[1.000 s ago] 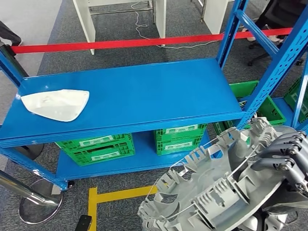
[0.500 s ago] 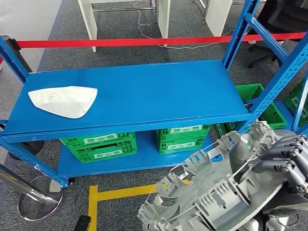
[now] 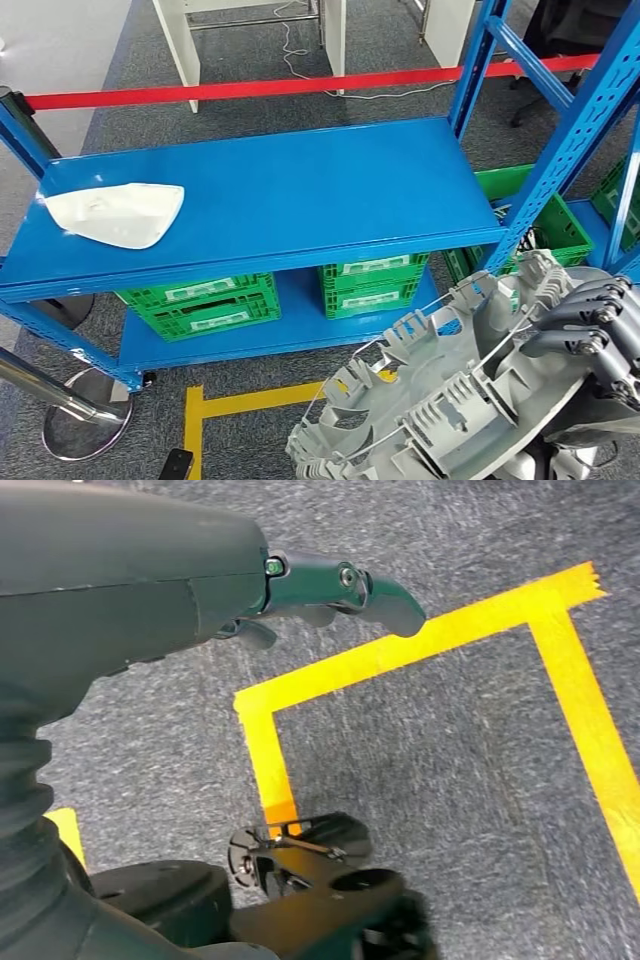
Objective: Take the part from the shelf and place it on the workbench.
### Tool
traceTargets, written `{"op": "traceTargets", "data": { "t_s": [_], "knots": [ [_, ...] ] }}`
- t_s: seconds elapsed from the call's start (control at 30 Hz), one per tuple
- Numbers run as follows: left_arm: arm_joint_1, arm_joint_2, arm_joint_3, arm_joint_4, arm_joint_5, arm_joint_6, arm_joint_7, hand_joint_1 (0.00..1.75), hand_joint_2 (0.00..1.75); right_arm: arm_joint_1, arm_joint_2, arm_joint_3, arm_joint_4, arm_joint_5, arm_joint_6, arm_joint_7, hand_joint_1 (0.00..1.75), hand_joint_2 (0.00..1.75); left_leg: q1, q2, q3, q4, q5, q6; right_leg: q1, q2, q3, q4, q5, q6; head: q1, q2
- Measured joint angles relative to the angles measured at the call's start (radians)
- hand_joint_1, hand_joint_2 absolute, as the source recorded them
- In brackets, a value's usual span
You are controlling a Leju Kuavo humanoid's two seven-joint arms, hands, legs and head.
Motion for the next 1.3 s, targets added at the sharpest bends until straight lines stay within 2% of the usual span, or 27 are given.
{"op": "traceTargets", "data": {
  "t_s": [0.07, 0.1, 0.23, 0.27, 0.33, 0.4, 0.43, 0.47, 0.5, 0.53, 0.6, 0.67, 0.73, 0.77, 0.8, 0.83, 0.9, 0.93, 0.97, 1.0, 1.07, 1.1, 1.13, 1.17, 1.23, 1.27, 1.3],
  "knots": [
    [-0.001, 0.000, 0.000, 0.000, -0.005, -0.004, -0.002, 0.00, 1.75, 0.003, 0.000, 0.001, -0.001, -0.002, 0.000, 0.000, 1.75, 1.75, -0.002, -0.001, 0.070, -0.139, 0.057, 0.010, 0.002, 0.001, -0.001, 0.001, 0.002, 0.004, 0.000, 0.000],
    [-0.002, 0.000, 0.000, 0.000, -0.008, -0.005, -0.001, 0.00, 1.75, 0.005, 0.000, 0.002, -0.002, -0.004, 0.000, 0.001, 1.75, 1.75, -0.004, -0.001, 0.091, -0.184, 0.071, 0.015, 0.003, 0.001, -0.004, 0.002, 0.005, 0.008, 0.000, 0.000],
    [-0.001, 0.000, 0.001, 0.000, -0.019, -0.006, 0.012, 0.00, 1.75, 0.022, 0.000, 0.009, -0.002, -0.015, 0.000, 0.004, 1.75, 1.75, -0.006, 0.000, 0.091, -0.215, 0.086, 0.033, 0.003, 0.001, -0.017, 0.002, 0.010, 0.032, 0.002, 0.000],
    [-0.001, 0.000, 0.001, 0.000, -0.020, -0.005, 0.014, 0.00, 1.75, 0.027, 0.000, 0.011, -0.001, -0.021, 0.000, 0.005, 1.75, 1.75, -0.005, 0.002, 0.087, -0.220, 0.094, 0.041, 0.003, 0.001, -0.025, 0.016, -0.008, 0.037, 0.002, 0.000],
    [-0.003, 0.000, 0.002, 0.000, -0.020, -0.006, 0.016, 0.00, 1.75, 0.034, -0.003, 0.015, 0.003, -0.045, 0.000, 0.005, 1.75, 1.75, -0.003, 0.005, 0.074, -0.226, 0.109, 0.053, 0.002, 0.002, -0.057, 0.096, -0.081, 0.042, 0.005, 0.000],
    [-0.004, -0.001, 0.002, 0.000, -0.018, -0.009, 0.021, 0.00, 1.75, 0.040, -0.011, 0.024, 0.006, -0.082, -0.001, 0.002, 1.75, 1.75, -0.005, 0.007, 0.053, -0.224, 0.123, 0.057, 0.002, 0.002, -0.092, 0.215, -0.153, 0.047, 0.007, 0.000],
    [-0.003, -0.002, 0.002, 0.000, -0.019, -0.013, 0.026, 0.00, 1.75, 0.045, -0.017, 0.032, 0.007, -0.102, -0.001, 0.001, 1.75, 1.75, -0.005, 0.007, 0.043, -0.223, 0.131, 0.056, 0.002, 0.002, -0.096, 0.249, -0.165, 0.049, 0.006, 0.000],
    [-0.003, -0.002, 0.002, 0.000, -0.021, -0.018, 0.034, 0.00, 1.75, 0.050, -0.023, 0.040, 0.009, -0.122, -0.002, 0.000, 1.75, 1.75, -0.006, 0.008, 0.032, -0.222, 0.138, 0.054, 0.001, 0.001, -0.083, 0.251, -0.158, 0.050, 0.006, 0.000],
    [-0.003, -0.001, 0.002, 0.000, -0.025, -0.023, 0.042, 0.00, 1.75, 0.055, -0.028, 0.049, 0.011, -0.139, -0.002, -0.001, 1.75, 1.75, -0.005, 0.008, 0.021, -0.220, 0.145, 0.052, 0.001, 0.001, -0.052, 0.216, -0.137, 0.051, 0.006, 0.000],
    [-0.003, -0.002, 0.002, 0.000, -0.029, -0.027, 0.048, 0.00, 1.75, 0.058, -0.032, 0.056, 0.013, -0.153, -0.003, -0.001, 1.75, 1.75, -0.005, 0.007, 0.012, -0.217, 0.152, 0.048, 0.000, 0.001, -0.006, 0.155, -0.112, 0.051, 0.006, 0.000],
    [-0.003, -0.001, 0.002, 0.000, -0.036, -0.029, 0.054, 0.00, 1.75, 0.062, -0.037, 0.068, 0.014, -0.175, -0.006, -0.001, 1.75, 1.75, -0.008, 0.006, -0.004, -0.206, 0.162, 0.038, 0.000, 0.002, 0.083, 0.028, -0.088, 0.048, 0.007, 0.000],
    [-0.002, 0.001, 0.002, 0.000, -0.043, -0.029, 0.059, 0.00, 1.75, 0.071, -0.042, 0.079, 0.014, -0.196, -0.007, 0.000, 1.75, 1.75, -0.010, 0.006, -0.013, -0.201, 0.175, 0.026, 0.003, 0.005, 0.106, -0.020, -0.089, 0.038, 0.008, 0.000],
    [0.000, 0.004, 0.003, 0.000, -0.049, -0.027, 0.063, 0.00, 1.75, 0.078, -0.046, 0.085, 0.015, -0.207, -0.008, 0.001, 1.75, 1.75, -0.007, 0.005, -0.016, -0.200, 0.182, 0.013, 0.004, 0.003, 0.088, -0.018, -0.079, 0.022, 0.008, 0.000],
    [0.001, 0.006, 0.003, 0.000, -0.050, -0.025, 0.064, 0.00, 1.75, 0.079, -0.048, 0.087, 0.015, -0.210, -0.008, 0.001, 1.75, 1.75, -0.005, 0.005, -0.021, -0.190, 0.165, 0.007, 0.004, 0.002, 0.081, -0.018, -0.070, 0.014, 0.008, 0.000],
    [0.002, 0.007, 0.003, 0.000, -0.052, -0.024, 0.064, 0.00, 1.75, 0.080, -0.049, 0.088, 0.015, -0.211, -0.008, 0.001, 1.75, 1.75, -0.004, 0.005, -0.028, -0.165, 0.130, 0.002, 0.002, -0.001, 0.072, -0.019, -0.061, 0.006, 0.007, 0.000],
    [0.003, 0.009, 0.004, 0.000, -0.053, -0.024, 0.064, 0.00, 1.75, 0.081, -0.050, 0.088, 0.016, -0.212, -0.008, 0.001, 1.75, 1.75, -0.002, 0.005, -0.038, -0.119, 0.078, -0.003, 0.002, -0.002, 0.062, -0.019, -0.051, 0.000, 0.006, 0.000],
    [0.003, 0.010, 0.004, 0.000, -0.053, -0.024, 0.065, 0.00, 1.75, 0.085, -0.052, 0.089, 0.018, -0.213, -0.008, 0.000, 1.75, 1.75, -0.002, 0.005, -0.059, 0.005, -0.018, -0.008, 0.003, -0.004, 0.042, -0.017, -0.031, -0.005, 0.005, 0.000],
    [0.002, 0.010, 0.005, 0.000, -0.054, -0.024, 0.065, 0.00, 1.75, 0.087, -0.054, 0.089, 0.019, -0.213, -0.008, 0.000, 1.75, 1.75, -0.002, 0.005, -0.059, 0.054, -0.037, -0.009, 0.004, -0.004, 0.030, -0.016, -0.020, -0.005, 0.005, 0.000],
    [0.002, 0.010, 0.005, 0.000, -0.054, -0.025, 0.065, 0.00, 1.75, 0.090, -0.055, 0.089, 0.020, -0.214, -0.008, 0.000, 1.75, 1.75, -0.002, 0.005, -0.048, 0.072, -0.033, -0.007, 0.006, -0.004, 0.017, -0.014, -0.010, -0.005, 0.005, 0.000],
    [0.002, 0.010, 0.005, 0.000, -0.053, -0.025, 0.065, 0.00, 1.75, 0.093, -0.057, 0.089, 0.021, -0.215, -0.008, 0.000, 1.75, 1.75, -0.003, 0.005, -0.018, 0.052, -0.013, -0.004, 0.008, -0.004, 0.004, -0.012, 0.000, -0.004, 0.005, 0.000],
    [0.002, 0.010, 0.005, 0.000, -0.050, -0.025, 0.065, 0.00, 1.75, 0.097, -0.059, 0.089, 0.021, -0.219, -0.008, 0.000, 1.75, 1.75, -0.006, 0.004, 0.082, -0.084, 0.029, 0.013, 0.011, -0.003, -0.017, -0.009, 0.015, -0.002, 0.005, 0.000],
    [0.001, 0.010, 0.005, 0.000, -0.049, -0.026, 0.065, 0.00, 1.75, 0.098, -0.061, 0.089, 0.021, -0.222, -0.008, 0.000, 1.75, 1.75, -0.008, 0.003, 0.128, -0.158, 0.036, 0.021, 0.012, -0.003, -0.023, -0.008, 0.023, 0.002, 0.006, 0.000],
    [0.000, 0.010, 0.005, 0.000, -0.048, -0.026, 0.065, 0.00, 1.75, 0.099, -0.062, 0.089, 0.022, -0.224, -0.008, -0.001, 1.75, 1.75, -0.012, 0.002, 0.158, -0.211, 0.036, 0.028, 0.012, -0.004, -0.028, -0.008, 0.031, 0.006, 0.006, 0.000],
    [-0.001, 0.010, 0.005, 0.000, -0.048, -0.026, 0.065, 0.00, 1.75, 0.101, -0.064, 0.089, 0.022, -0.226, -0.008, -0.001, 1.75, 1.75, -0.015, 0.002, 0.168, -0.236, 0.031, 0.032, 0.011, -0.005, -0.032, -0.009, 0.038, 0.012, 0.006, 0.000],
    [0.000, 0.008, 0.005, 0.000, -0.048, -0.028, 0.066, 0.00, 1.75, 0.104, -0.065, 0.089, 0.023, -0.228, -0.008, -0.001, 1.75, 1.75, -0.016, 0.003, 0.163, -0.248, 0.045, 0.037, 0.008, -0.005, -0.037, -0.012, 0.051, 0.025, 0.005, 0.000],
    [0.000, 0.007, 0.005, 0.000, -0.048, -0.028, 0.067, 0.00, 1.75, 0.107, -0.066, 0.089, 0.023, -0.229, -0.008, -0.002, 1.75, 1.75, -0.015, 0.005, 0.157, -0.253, 0.056, 0.043, 0.007, -0.003, -0.042, -0.007, 0.042, 0.031, 0.006, 0.000],
    [-0.001, 0.006, 0.005, 0.000, -0.048, -0.029, 0.068, 0.00, 1.75, 0.110, -0.068, 0.089, 0.023, -0.231, -0.008, -0.002, 1.75, 1.75, -0.013, 0.007, 0.148, -0.259, 0.068, 0.049, 0.007, -0.001, -0.053, 0.012, 0.016, 0.036, 0.007, 0.000]
  ]
}}
